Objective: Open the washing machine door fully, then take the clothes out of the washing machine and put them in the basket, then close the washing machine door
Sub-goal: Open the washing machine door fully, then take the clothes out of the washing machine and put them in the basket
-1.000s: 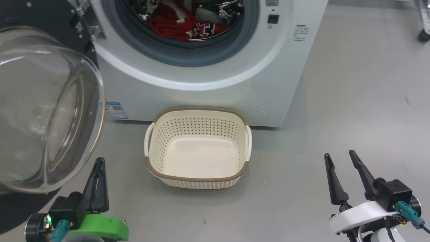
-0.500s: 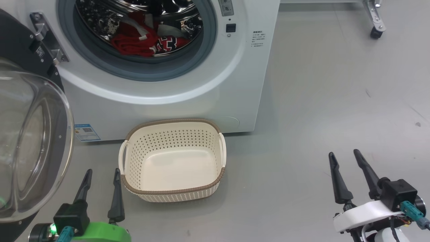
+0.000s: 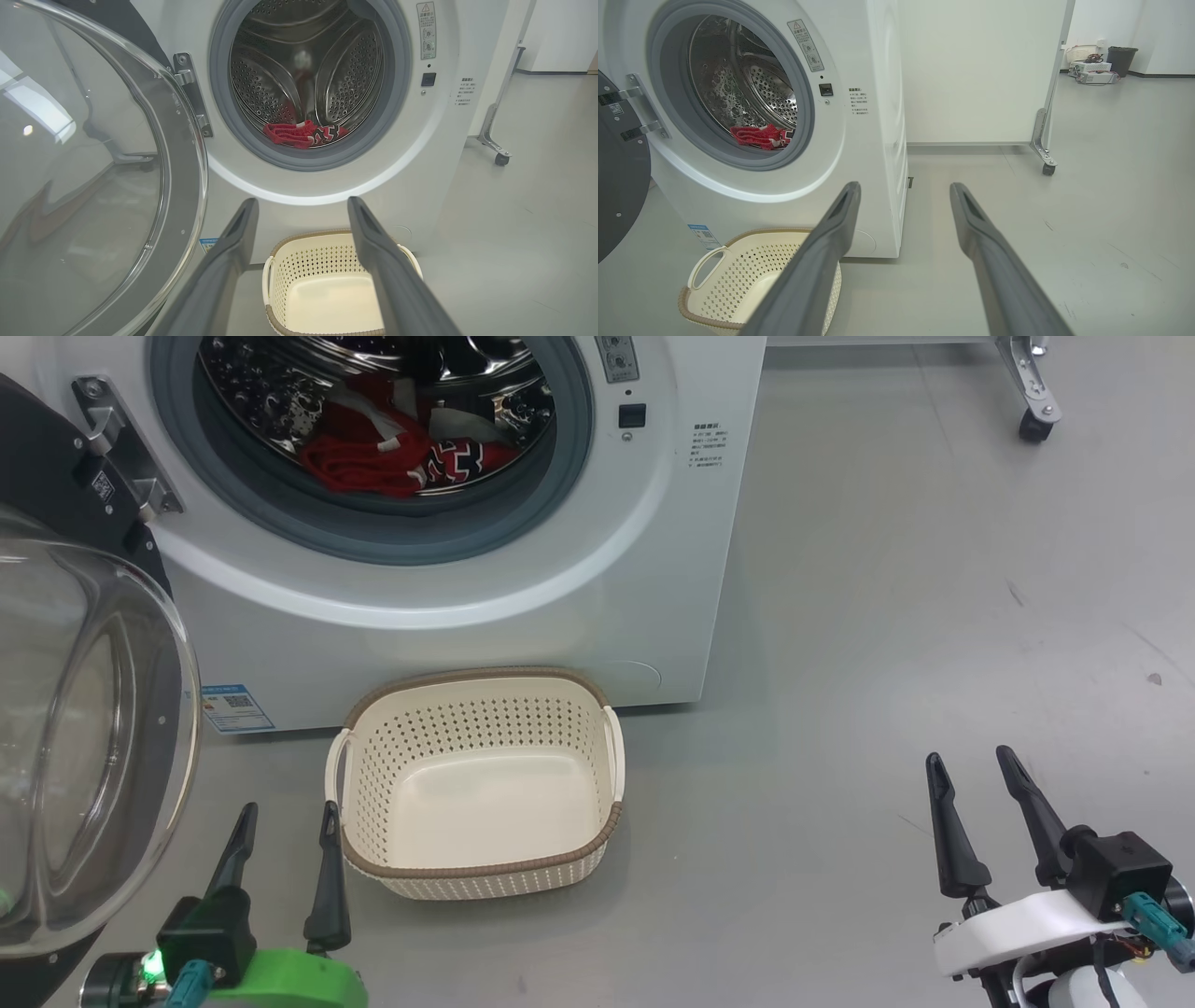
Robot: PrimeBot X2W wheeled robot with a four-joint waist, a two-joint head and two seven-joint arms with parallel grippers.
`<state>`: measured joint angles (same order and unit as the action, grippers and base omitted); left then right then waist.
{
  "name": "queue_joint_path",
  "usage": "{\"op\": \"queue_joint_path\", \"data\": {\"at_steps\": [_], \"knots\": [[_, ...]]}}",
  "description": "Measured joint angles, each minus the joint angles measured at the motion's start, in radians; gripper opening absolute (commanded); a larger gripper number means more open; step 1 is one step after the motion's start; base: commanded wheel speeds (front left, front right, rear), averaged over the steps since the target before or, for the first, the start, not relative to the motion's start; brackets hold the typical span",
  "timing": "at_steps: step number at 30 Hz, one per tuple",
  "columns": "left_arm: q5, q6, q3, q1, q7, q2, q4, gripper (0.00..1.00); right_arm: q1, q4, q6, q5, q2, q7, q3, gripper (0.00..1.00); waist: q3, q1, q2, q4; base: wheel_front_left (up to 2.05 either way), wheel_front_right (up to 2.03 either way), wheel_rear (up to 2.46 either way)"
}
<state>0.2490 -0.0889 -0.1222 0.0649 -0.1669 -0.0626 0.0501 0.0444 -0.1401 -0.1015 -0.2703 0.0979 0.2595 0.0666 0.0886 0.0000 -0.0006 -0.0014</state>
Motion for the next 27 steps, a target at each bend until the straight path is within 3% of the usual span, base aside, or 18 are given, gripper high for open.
{"op": "queue_joint_path", "data": {"at_steps": [27], "knots": [[-0.021,-0.004,-0.019,0.0,0.011,0.0,-0.052,1.0,0.0,0.004,0.0,0.0,-0.003,0.0,-0.005,1.0,-0.001,0.0,0.0,-0.001,0.05,-0.05,0.0]]}}
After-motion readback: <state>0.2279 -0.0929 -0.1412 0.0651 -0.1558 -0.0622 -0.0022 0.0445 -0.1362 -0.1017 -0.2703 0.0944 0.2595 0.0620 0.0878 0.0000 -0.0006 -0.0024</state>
